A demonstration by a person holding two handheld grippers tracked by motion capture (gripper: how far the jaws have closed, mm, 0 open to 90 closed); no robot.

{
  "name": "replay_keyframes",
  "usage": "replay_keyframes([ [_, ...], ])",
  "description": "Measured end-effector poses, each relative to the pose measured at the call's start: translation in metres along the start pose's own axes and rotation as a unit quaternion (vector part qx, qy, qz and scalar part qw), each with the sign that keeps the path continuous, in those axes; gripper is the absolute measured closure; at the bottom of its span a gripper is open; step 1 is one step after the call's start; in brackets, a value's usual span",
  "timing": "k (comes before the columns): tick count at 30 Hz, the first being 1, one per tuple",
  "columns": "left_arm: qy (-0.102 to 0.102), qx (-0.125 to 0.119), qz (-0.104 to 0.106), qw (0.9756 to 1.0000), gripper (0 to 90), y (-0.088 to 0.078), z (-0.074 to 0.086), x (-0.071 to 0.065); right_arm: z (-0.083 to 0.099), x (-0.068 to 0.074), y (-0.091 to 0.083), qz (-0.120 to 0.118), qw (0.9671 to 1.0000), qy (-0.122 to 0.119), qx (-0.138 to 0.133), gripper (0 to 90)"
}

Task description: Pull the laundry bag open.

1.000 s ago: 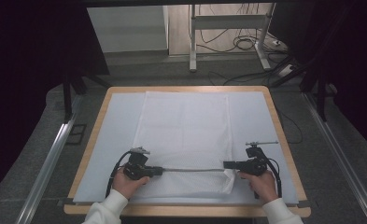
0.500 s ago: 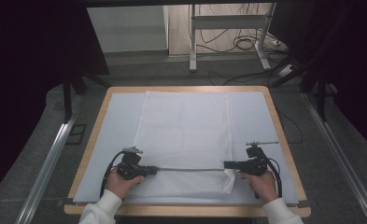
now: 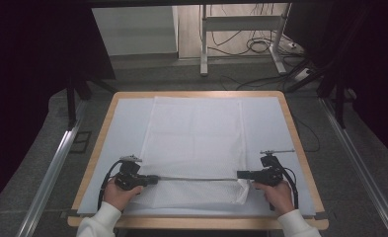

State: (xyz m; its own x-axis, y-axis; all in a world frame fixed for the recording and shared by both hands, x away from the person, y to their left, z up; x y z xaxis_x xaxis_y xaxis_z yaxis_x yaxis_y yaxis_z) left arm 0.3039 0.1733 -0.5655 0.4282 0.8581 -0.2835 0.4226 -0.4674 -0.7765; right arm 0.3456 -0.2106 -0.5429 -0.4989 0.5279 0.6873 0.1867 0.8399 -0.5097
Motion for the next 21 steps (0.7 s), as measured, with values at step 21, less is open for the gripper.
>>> replay_keyframes([
  [21, -0.022, -0.005, -0.01, 0.9997, 87.0, -0.016, 0.013, 0.025, 0.001, -0.002, 0.0, 0.003, 1.0, 0.0, 0.004, 87.7],
])
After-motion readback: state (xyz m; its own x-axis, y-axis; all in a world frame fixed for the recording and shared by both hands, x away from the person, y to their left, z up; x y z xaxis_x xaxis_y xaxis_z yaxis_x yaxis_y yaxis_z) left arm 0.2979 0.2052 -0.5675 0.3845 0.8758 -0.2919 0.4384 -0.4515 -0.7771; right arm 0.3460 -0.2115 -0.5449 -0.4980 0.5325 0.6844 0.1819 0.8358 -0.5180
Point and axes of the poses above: each handheld gripper's, and its own axes: y roughly forward along the jaws, z roughly out of its underside, x roughly to its left, the point moved 5 cm from there along y, roughly forward along the jaws, and after that the axes turned 12 degrees about -z, right-handed, at the moved point
